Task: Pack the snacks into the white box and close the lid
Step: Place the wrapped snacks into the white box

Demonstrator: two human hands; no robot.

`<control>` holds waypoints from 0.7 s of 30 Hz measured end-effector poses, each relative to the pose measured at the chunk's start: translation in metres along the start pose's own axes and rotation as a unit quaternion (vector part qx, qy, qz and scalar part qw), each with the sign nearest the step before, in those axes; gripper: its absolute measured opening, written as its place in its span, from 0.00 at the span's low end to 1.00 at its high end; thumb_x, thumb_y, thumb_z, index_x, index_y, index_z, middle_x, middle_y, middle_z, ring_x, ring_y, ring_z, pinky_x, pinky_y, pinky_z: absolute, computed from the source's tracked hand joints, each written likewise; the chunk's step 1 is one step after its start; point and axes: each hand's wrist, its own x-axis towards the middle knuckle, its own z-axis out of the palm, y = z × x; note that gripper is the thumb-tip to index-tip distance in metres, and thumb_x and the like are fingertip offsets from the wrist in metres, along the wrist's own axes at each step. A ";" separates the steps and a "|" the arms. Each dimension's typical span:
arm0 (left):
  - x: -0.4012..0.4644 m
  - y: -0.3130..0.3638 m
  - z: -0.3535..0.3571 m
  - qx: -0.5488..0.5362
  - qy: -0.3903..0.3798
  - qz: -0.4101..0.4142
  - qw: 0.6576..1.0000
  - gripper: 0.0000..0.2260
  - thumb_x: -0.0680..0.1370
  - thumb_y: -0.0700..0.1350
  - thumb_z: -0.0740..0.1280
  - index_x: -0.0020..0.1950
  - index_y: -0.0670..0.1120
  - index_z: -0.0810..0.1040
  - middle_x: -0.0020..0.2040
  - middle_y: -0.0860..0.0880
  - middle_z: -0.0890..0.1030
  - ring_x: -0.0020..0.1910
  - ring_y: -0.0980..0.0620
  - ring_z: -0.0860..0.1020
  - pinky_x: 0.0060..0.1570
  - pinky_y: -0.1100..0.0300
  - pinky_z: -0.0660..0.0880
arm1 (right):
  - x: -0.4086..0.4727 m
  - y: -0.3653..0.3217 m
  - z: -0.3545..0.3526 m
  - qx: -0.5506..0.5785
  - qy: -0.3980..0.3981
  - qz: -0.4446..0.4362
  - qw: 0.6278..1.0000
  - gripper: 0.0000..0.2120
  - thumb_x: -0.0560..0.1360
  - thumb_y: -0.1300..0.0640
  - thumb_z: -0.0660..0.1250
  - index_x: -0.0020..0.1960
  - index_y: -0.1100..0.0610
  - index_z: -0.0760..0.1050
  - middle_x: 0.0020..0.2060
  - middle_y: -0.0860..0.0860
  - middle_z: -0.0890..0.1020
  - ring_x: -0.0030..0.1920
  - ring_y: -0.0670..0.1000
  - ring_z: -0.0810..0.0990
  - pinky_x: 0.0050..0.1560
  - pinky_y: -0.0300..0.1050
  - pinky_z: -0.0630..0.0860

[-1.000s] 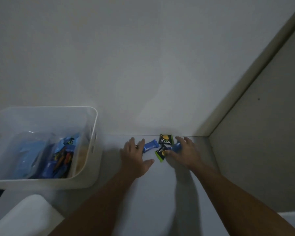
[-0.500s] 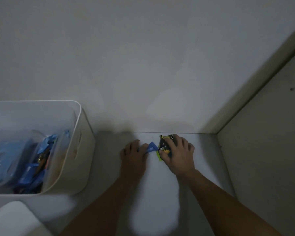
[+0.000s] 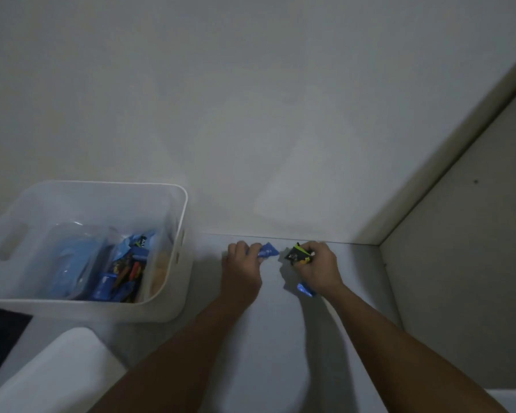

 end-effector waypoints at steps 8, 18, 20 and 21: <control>0.025 -0.002 -0.127 0.038 0.054 -0.047 0.997 0.09 0.74 0.42 0.65 0.54 0.46 0.77 0.47 0.43 0.76 0.47 0.40 0.74 0.42 0.47 0.71 | -0.029 -0.136 -0.034 0.060 0.011 -0.065 0.996 0.08 0.66 0.64 0.71 0.44 0.58 0.80 0.41 0.54 0.81 0.39 0.51 0.77 0.38 0.39 0.70; -0.008 -0.095 -0.244 -0.018 0.048 -0.227 0.973 0.13 0.81 0.44 0.58 0.65 0.45 0.73 0.60 0.40 0.73 0.61 0.42 0.67 0.57 0.50 0.67 | -0.068 -0.276 0.027 0.038 -0.059 -0.131 0.989 0.09 0.66 0.64 0.71 0.46 0.60 0.80 0.41 0.55 0.82 0.42 0.54 0.79 0.42 0.43 0.75; -0.018 -0.115 -0.252 -0.047 0.028 -0.263 0.963 0.13 0.82 0.44 0.58 0.66 0.45 0.72 0.61 0.39 0.72 0.63 0.41 0.66 0.59 0.50 0.67 | -0.074 -0.291 0.051 0.024 -0.065 -0.139 0.988 0.09 0.66 0.63 0.72 0.46 0.61 0.80 0.44 0.57 0.83 0.45 0.56 0.80 0.44 0.46 0.77; -0.022 -0.122 -0.255 -0.063 0.019 -0.276 0.959 0.14 0.81 0.43 0.58 0.66 0.45 0.72 0.61 0.38 0.71 0.64 0.40 0.65 0.61 0.50 0.65 | -0.077 -0.297 0.063 0.021 -0.069 -0.142 0.987 0.09 0.66 0.63 0.73 0.46 0.61 0.80 0.45 0.58 0.83 0.45 0.56 0.81 0.45 0.47 0.77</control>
